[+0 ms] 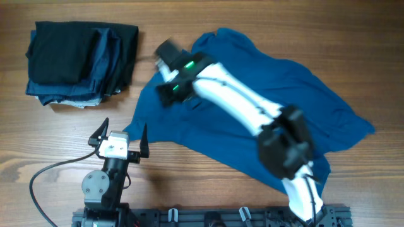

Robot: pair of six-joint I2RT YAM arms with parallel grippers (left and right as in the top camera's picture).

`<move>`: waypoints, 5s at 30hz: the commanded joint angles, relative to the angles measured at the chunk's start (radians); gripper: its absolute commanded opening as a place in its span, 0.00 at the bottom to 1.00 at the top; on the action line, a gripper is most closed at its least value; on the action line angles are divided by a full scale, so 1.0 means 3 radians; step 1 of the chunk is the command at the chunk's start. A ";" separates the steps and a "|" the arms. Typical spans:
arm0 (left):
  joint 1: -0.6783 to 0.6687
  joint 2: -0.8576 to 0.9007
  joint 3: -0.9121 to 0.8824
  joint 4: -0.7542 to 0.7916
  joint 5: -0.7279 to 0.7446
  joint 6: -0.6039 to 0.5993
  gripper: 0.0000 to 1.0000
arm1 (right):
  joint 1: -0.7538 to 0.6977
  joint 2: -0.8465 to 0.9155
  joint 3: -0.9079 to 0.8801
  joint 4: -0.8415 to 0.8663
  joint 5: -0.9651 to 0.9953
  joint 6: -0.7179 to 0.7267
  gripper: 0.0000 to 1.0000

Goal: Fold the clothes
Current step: 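Drag the grasped shirt leftward across the table with the right gripper, release, then grasp the shirt's left shoulder with left gripper, right side with right gripper, then pull the shirt edges outward with both grippers to spread it flat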

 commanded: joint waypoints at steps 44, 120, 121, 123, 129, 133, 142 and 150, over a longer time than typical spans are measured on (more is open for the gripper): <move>-0.0011 0.1701 0.1209 -0.0191 0.1179 -0.0500 1.00 | -0.3386 -0.0585 0.0028 -0.1589 0.0336 -0.0356 1.00; -0.0729 0.6678 0.3763 0.0104 -0.0287 -0.1026 0.11 | -0.3339 -0.0098 -0.2256 0.2630 0.1208 -0.0201 0.04; -0.0729 0.6678 0.3763 0.0159 -0.0285 -0.1052 0.11 | -0.3339 -0.0041 -0.2256 0.2767 0.1193 -0.0244 0.04; -0.0729 0.6678 0.3763 0.0289 -0.0277 -0.1128 0.12 | -0.3339 0.0046 -0.2256 0.3040 0.1113 -0.0388 0.04; -0.0732 0.6672 0.3764 0.0785 -0.0167 -0.1128 0.18 | -0.3339 0.0125 -0.2242 0.3915 0.0938 -0.0539 0.05; -0.0732 0.6587 0.3838 0.1059 0.0057 -0.1217 0.19 | -0.3326 0.0112 -0.1999 0.4069 0.0619 -0.0754 0.13; -0.0732 0.6552 0.4097 0.1048 0.0668 -0.1373 0.09 | -0.3326 -0.0577 -0.1362 0.3035 0.0188 -0.0566 0.38; -0.0729 0.6772 0.4097 0.0763 0.0587 -0.1347 0.04 | -0.3329 -0.1278 -0.1317 0.1158 0.0167 -0.0111 0.38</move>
